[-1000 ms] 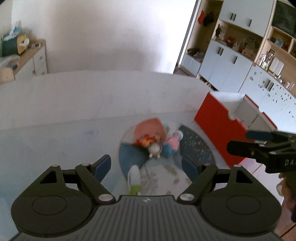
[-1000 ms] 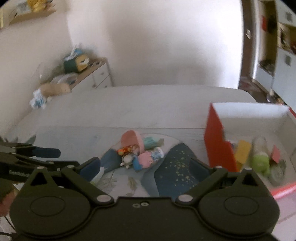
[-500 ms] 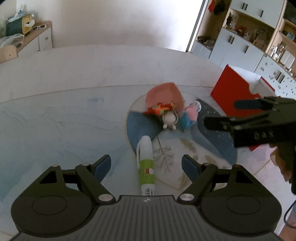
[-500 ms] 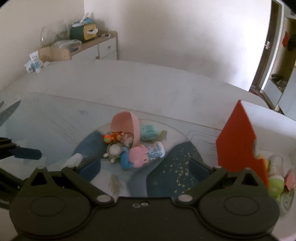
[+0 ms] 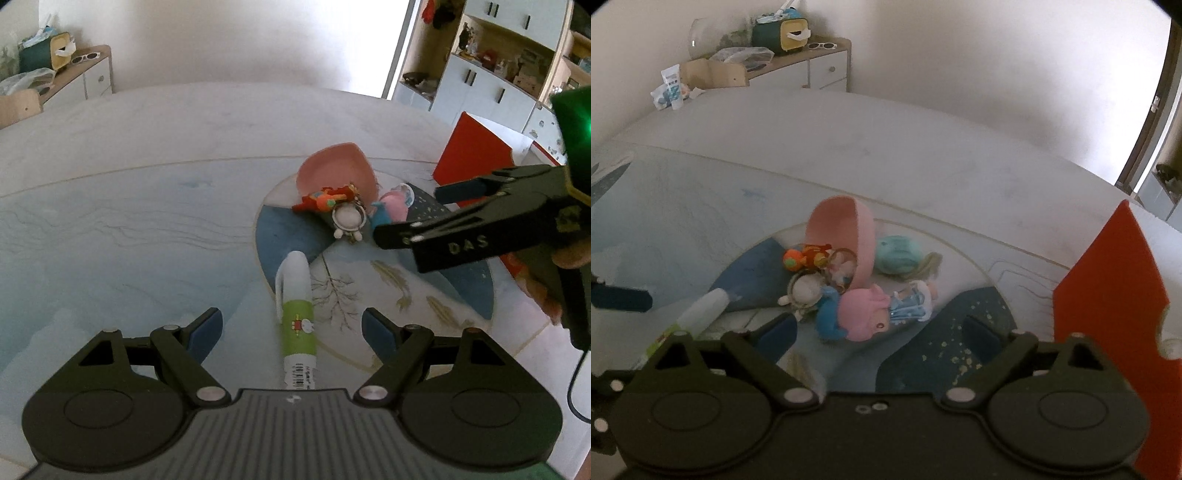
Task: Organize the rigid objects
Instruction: 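Grasp the white-green glue stick with the left gripper while the right grasps the pink plush toy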
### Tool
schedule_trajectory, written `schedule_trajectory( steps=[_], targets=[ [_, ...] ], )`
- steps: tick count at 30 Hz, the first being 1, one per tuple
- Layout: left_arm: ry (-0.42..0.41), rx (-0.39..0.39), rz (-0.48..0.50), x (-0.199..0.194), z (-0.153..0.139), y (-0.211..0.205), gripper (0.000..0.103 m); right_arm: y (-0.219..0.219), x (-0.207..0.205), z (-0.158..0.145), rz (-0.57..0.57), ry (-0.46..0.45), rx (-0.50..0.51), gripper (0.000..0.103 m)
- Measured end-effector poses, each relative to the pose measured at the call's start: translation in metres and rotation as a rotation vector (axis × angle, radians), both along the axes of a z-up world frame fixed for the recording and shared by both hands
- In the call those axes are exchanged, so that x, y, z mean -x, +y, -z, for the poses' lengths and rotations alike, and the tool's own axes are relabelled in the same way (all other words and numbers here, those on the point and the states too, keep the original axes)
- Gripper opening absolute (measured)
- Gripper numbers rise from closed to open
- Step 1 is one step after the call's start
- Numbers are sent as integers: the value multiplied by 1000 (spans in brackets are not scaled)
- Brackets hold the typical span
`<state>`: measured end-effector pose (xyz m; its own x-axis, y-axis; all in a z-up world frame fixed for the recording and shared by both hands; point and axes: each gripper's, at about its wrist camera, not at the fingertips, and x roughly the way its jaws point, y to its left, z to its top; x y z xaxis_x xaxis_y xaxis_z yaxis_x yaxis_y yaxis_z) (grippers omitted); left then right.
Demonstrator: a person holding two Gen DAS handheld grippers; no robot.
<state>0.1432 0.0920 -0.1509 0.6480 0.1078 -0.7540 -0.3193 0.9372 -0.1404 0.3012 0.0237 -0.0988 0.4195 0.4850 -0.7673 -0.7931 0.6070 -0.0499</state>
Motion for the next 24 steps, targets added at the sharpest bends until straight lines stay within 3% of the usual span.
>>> schedule_trajectory(
  steps=[4, 6, 12, 15, 20, 24],
  targets=[
    [6, -8, -2, -1, 3, -3, 72, 4, -3, 3, -21, 13, -5, 91],
    [9, -11, -3, -1, 3, -4, 58, 7, -2, 6, -45, 3, 0, 89],
    [5, -28, -1, 0, 4, -6, 42, 9, -3, 8, -79, -10, -13, 88],
    [1, -26, -5, 0, 4, -6, 33, 10, -5, 8, -100, -5, -19, 82],
    [-3, -20, -17, 1, 5, -7, 26, 6, -1, 7, -118, -2, -25, 70],
    [-3, -21, -26, 1, 5, -9, 21, 0, 3, 5, -125, -5, -28, 70]
  ],
)
